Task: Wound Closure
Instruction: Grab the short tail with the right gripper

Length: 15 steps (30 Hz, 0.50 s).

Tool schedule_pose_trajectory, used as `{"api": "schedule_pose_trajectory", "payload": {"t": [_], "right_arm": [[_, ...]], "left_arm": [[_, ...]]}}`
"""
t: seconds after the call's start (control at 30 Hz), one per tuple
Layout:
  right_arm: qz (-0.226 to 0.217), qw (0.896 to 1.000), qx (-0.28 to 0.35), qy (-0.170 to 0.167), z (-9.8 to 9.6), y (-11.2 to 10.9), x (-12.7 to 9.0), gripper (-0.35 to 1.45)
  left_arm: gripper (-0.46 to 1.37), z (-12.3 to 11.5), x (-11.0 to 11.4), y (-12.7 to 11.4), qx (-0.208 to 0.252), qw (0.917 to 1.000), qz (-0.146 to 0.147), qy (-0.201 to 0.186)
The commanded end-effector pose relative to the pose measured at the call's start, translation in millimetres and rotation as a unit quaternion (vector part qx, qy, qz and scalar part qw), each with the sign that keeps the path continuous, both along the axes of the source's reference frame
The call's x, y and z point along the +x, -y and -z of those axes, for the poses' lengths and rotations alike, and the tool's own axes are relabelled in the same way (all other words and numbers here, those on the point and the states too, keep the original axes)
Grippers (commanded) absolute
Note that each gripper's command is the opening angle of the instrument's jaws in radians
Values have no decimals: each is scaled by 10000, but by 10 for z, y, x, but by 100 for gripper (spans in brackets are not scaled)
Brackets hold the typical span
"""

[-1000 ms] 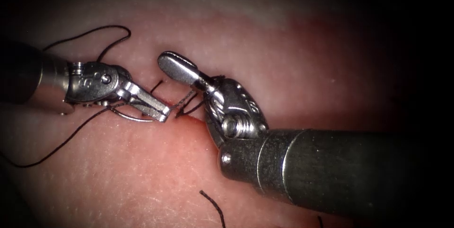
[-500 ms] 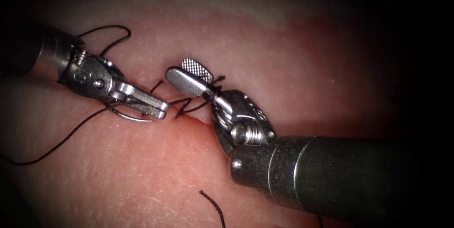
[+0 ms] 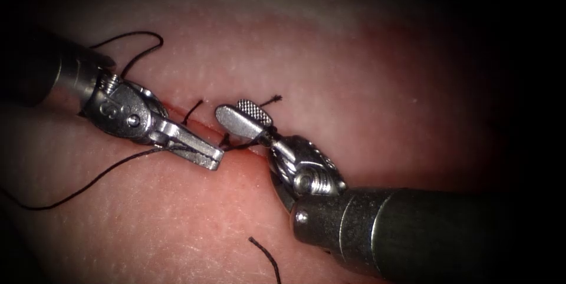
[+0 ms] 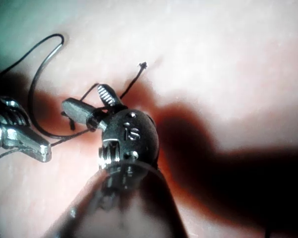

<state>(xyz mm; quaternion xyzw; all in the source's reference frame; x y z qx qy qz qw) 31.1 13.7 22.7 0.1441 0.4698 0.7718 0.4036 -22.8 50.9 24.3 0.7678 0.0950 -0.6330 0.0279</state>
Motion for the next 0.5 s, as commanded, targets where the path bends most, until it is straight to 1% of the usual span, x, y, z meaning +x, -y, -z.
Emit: {"api": "schedule_pose_trajectory", "payload": {"t": [0.03, 0.17, 0.23, 0.37, 0.47, 0.5], "right_arm": [[-46, 10000, 43, 39, -3, 1, -1, 38], [-181, 9997, 171, 4, -10, 5, -9, 37], [-251, 9993, 257, -79, -12, 6, -11, 37], [-318, 9988, 356, -136, -16, 9, -14, 37], [-415, 9980, 456, -111, -21, 10, -17, 35], [-439, 9979, 476, -48, -24, 10, -18, 34]], "left_arm": [[-35, -2, 0, -1, -4, 10000, 1, -6], [-35, -8, 0, -4, -9, 10000, -8, -17], [-35, -11, -1, -6, -9, 10000, -5, -19], [-35, -17, -4, -8, -64, 9999, -41, -69], [-35, -20, -6, -9, -75, 9999, -45, -82], [-35, -21, -7, -9, -52, 9999, -60, -96]]}}
